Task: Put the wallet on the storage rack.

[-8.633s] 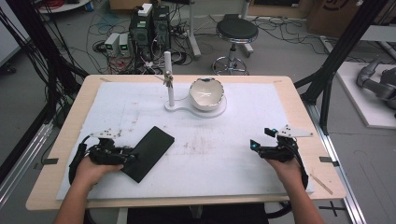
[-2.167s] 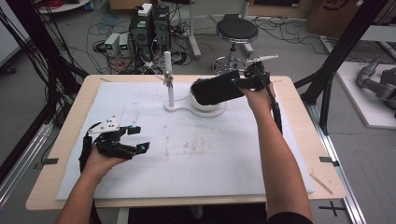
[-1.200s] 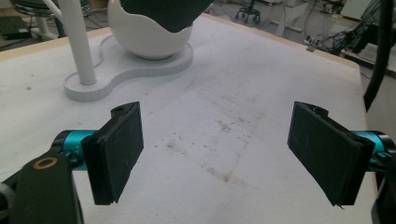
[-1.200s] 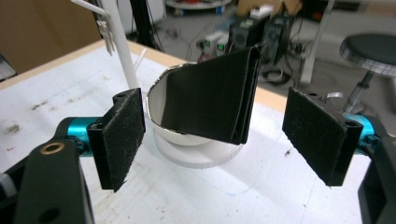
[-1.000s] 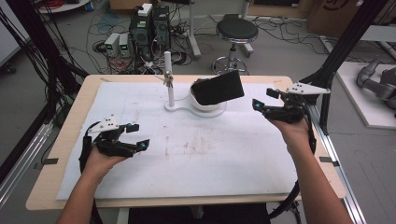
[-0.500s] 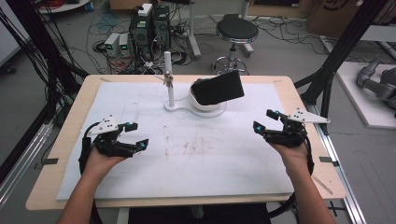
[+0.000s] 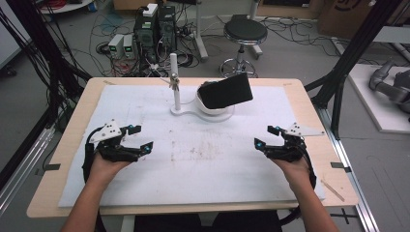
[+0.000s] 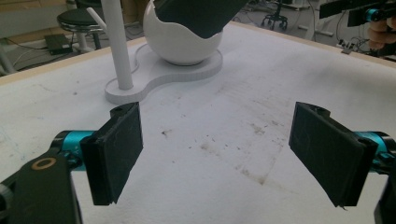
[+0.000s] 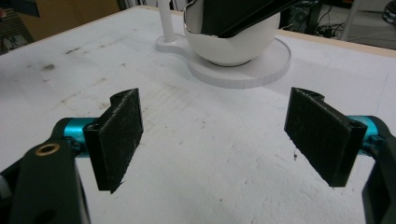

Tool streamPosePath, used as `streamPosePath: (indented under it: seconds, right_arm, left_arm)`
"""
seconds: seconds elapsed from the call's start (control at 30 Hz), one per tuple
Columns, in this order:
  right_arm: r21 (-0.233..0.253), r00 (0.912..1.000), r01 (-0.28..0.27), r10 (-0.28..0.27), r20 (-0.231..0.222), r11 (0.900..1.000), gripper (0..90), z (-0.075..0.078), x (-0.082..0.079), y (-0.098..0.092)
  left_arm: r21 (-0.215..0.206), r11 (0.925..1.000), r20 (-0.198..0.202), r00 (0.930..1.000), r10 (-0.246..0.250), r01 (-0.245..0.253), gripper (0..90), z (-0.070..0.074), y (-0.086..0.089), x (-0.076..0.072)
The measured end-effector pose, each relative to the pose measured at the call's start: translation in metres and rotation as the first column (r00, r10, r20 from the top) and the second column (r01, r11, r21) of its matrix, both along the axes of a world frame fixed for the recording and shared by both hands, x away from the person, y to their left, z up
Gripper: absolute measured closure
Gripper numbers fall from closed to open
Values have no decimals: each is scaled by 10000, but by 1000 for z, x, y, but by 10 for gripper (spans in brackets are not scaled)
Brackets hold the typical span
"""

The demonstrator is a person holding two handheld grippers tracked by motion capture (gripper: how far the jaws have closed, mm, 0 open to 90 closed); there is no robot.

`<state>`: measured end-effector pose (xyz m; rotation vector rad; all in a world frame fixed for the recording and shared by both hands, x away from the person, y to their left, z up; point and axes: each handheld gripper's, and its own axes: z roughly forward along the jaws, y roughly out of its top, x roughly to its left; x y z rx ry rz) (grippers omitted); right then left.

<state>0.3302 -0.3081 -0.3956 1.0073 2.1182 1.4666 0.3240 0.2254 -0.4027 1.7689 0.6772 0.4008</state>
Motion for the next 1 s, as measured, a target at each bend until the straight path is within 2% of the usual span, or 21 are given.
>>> streamPosePath:
  seconds: [0.17,0.27,0.6,1.0]
  right_arm:
    - [-12,10000,17,-17,-2,10000,198,0,0,-1]
    - [9,9999,115,-115,-10,9999,198,0,0,-3]
    - [141,9990,409,-407,-167,9991,198,-1,0,-9]
    - [108,9990,401,-399,-175,9991,197,-2,1,-9]
  left_arm:
    - [2,10000,-154,9999,-72,72,175,-3,-2,1]
    - [31,9999,-54,9999,-157,157,176,-3,-2,0]
    - [31,9999,-159,9998,-126,126,175,-3,-2,1]
    - [137,9998,-304,9994,-144,148,175,-5,-3,2]
